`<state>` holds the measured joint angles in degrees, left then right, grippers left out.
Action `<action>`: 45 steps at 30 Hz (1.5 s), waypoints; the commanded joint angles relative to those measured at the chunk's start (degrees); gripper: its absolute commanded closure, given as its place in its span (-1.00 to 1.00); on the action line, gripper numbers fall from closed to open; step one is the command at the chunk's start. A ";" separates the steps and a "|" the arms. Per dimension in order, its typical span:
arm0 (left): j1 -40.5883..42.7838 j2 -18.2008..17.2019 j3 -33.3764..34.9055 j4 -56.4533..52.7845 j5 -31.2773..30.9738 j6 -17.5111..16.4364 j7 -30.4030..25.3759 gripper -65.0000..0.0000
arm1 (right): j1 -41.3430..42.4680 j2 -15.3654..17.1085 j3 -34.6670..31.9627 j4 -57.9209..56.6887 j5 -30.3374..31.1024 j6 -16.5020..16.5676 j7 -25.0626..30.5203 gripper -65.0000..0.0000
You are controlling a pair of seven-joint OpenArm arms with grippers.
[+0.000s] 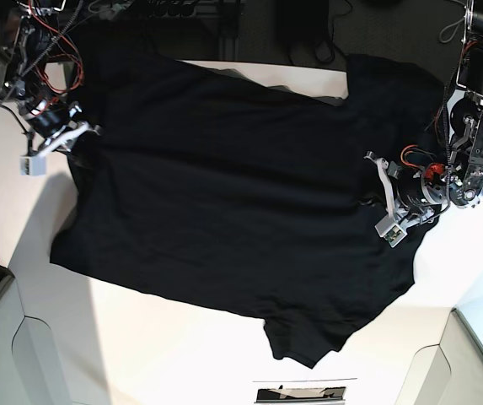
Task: Layout the t-shirt on the table in an organized manner, then fold the t-shirt properly
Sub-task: 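Drag the shirt with both grippers to smooth it flat, then drag the shirt edges outward with both grippers, widening the spread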
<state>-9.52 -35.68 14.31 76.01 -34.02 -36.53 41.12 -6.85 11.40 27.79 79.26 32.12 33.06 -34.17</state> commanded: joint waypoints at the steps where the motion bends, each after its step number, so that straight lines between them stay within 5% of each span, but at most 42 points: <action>1: -1.25 -1.01 -0.39 0.87 -0.96 -0.42 -0.61 0.95 | -0.33 1.29 2.16 0.50 -1.68 -1.70 -2.05 1.00; 11: -1.27 -1.03 -0.42 3.37 -6.73 -3.47 -0.09 0.95 | 2.95 5.49 6.36 0.87 3.52 -1.09 -2.23 1.00; 17: -1.27 -1.49 -0.42 10.64 -15.82 -3.47 5.68 0.95 | 3.63 5.55 6.32 4.33 8.59 -1.07 -3.87 1.00; 26: -2.51 -1.49 -3.50 11.67 -15.91 -3.47 8.92 0.93 | 3.65 5.57 5.27 9.05 9.33 -0.70 -4.87 1.00; 33: 1.90 -1.46 -3.50 11.67 -16.35 -3.47 10.10 -0.05 | 4.17 5.57 -2.84 8.90 2.40 -0.98 -0.13 1.00; 37: 2.40 -1.49 -4.92 11.82 -17.70 -3.47 9.29 -0.05 | 7.72 5.55 -7.17 8.66 -0.96 -1.84 -0.09 1.00; 45: 2.38 -1.49 -18.58 13.44 -22.51 -3.47 7.89 -0.05 | 14.36 5.57 -8.07 3.82 -4.98 -3.30 -0.37 1.00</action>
<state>-6.35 -36.36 -4.03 88.90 -55.90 -39.48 49.91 6.63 16.21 19.49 82.08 26.28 29.52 -35.62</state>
